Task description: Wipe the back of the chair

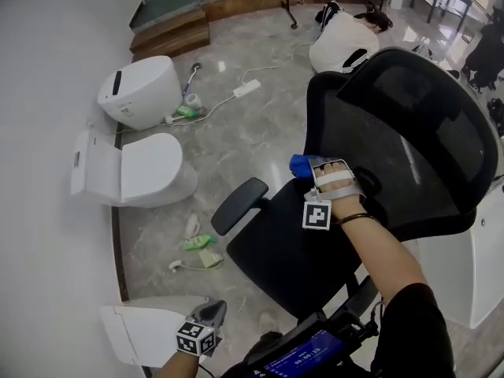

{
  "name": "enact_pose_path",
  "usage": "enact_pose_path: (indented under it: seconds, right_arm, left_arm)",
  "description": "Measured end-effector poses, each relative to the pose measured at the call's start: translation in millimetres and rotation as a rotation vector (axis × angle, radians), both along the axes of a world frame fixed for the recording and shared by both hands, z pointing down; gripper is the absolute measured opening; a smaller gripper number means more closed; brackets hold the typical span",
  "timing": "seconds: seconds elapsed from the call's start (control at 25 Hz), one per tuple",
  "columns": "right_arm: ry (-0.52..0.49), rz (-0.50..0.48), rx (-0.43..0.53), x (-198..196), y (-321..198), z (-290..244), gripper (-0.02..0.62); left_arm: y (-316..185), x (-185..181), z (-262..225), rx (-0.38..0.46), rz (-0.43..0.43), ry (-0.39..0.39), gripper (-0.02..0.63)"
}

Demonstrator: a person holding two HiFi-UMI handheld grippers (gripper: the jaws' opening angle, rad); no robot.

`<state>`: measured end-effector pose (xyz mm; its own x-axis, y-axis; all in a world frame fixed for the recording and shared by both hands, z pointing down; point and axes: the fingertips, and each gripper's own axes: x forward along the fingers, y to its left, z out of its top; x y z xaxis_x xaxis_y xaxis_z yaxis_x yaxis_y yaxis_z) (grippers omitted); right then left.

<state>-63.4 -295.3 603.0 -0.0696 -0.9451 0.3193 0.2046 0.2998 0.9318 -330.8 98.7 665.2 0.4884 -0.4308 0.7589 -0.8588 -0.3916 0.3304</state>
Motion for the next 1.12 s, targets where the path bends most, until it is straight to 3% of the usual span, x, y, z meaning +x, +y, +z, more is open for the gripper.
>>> enact_pose_path:
  seconds: [0.2, 0.4, 0.56, 0.68, 0.72, 0.8, 0.92, 1.0, 1.12]
  right_arm:
    - [0.083, -0.006, -0.083, 4, -32, 44, 0.080]
    - [0.160, 0.033, -0.118, 44, -2, 46, 0.080]
    - [0.222, 0.115, -0.215, 112, 73, 51, 0.080]
    - [0.052, 0.232, -0.385, 160, 151, 65, 0.080]
    - [0.058, 0.267, -0.396, 179, 174, 62, 0.080]
    - [0.149, 0.340, -0.403, 219, 215, 52, 0.080]
    - [0.294, 0.429, -0.487, 259, 263, 50, 0.080]
    - [0.274, 0.391, -0.420, 243, 252, 44, 0.081]
    - [0.157, 0.234, -0.240, 168, 183, 36, 0.081]
  left_arm:
    - [5, -4, 13, -0.027, -0.031, -0.011, 0.002]
    - [-6, 6, 20, -0.032, -0.014, 0.009, 0.002]
    - [-17, 17, 10, -0.004, 0.039, 0.042, 0.002]
    - [-27, 19, -2, 0.025, 0.068, 0.062, 0.002]
    - [-29, 19, -6, 0.033, 0.076, 0.068, 0.002]
    - [-30, 19, -12, 0.047, 0.087, 0.078, 0.002]
    - [-26, 15, -17, 0.058, 0.094, 0.087, 0.002]
    - [-21, 11, -17, 0.055, 0.089, 0.088, 0.002]
    - [-13, 4, -11, 0.041, 0.073, 0.078, 0.002]
